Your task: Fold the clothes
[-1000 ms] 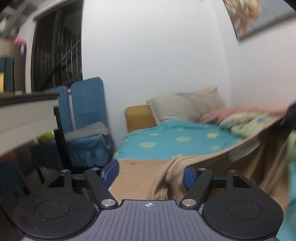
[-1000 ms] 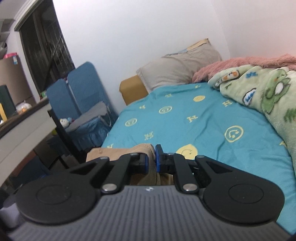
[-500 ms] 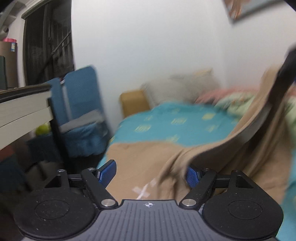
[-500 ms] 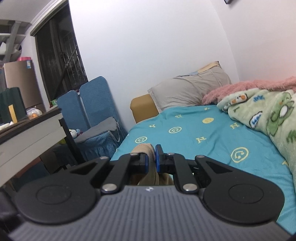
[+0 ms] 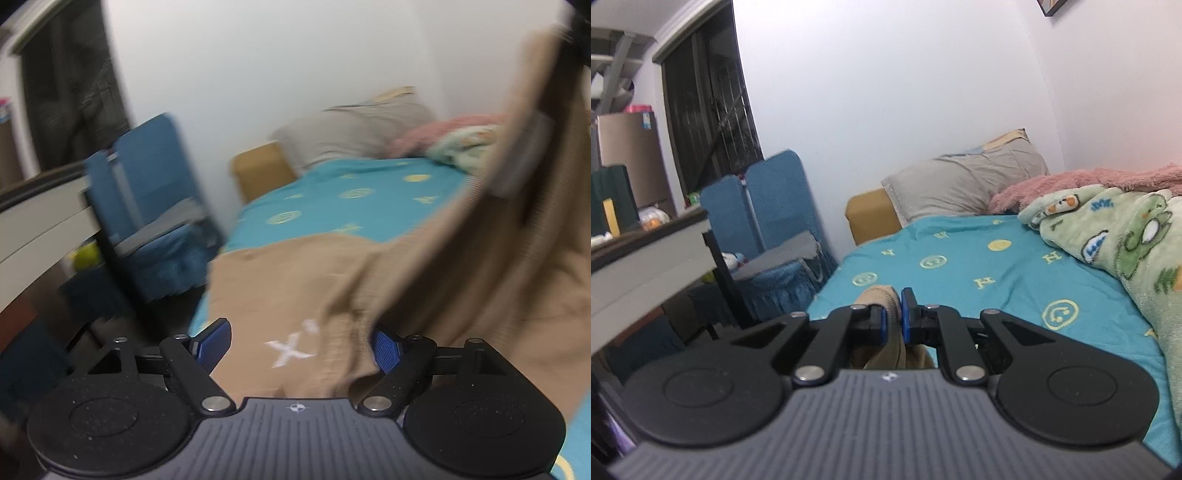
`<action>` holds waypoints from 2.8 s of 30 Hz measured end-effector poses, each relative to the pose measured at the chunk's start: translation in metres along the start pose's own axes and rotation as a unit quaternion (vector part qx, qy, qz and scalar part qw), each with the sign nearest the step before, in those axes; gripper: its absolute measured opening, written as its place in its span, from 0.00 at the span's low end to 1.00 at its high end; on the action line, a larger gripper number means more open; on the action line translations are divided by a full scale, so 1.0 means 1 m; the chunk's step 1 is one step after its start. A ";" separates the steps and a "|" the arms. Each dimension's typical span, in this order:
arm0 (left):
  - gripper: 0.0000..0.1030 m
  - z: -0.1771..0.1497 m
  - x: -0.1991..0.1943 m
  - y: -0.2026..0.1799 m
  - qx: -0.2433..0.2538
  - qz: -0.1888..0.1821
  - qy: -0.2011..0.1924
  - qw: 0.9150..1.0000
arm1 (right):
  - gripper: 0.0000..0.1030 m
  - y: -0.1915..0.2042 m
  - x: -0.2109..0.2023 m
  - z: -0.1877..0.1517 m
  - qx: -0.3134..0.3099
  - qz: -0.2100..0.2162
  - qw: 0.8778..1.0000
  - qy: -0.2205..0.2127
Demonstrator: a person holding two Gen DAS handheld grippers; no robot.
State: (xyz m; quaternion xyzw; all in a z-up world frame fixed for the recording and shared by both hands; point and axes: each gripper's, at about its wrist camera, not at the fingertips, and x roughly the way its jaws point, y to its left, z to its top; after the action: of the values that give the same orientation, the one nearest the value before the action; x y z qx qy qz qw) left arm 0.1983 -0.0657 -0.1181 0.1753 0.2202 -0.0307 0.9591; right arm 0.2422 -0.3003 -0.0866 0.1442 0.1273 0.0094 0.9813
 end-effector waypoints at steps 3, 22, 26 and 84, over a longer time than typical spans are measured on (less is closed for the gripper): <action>0.80 0.007 0.002 0.023 -0.057 0.036 -0.009 0.998 | 0.13 -0.002 0.006 -0.006 -0.006 -0.014 1.000 0.021; 0.82 0.022 -0.046 0.070 -0.135 0.088 -0.089 0.983 | 0.57 -0.018 0.067 -0.079 -0.075 -0.131 0.955 0.257; 0.83 0.026 -0.062 0.069 -0.131 0.076 -0.107 0.983 | 0.57 -0.028 0.042 -0.061 -0.026 -0.148 0.969 0.194; 0.88 0.312 0.060 0.126 -0.200 -0.001 -0.075 0.977 | 0.65 -0.004 0.106 0.220 -0.031 -0.162 0.986 -0.013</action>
State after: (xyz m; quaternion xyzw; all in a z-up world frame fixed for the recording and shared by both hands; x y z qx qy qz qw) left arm 0.3980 -0.0561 0.1595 -0.0235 0.1497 0.0002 0.9884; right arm 0.4001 -0.3601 0.0896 0.0912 0.1357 -0.1481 0.9754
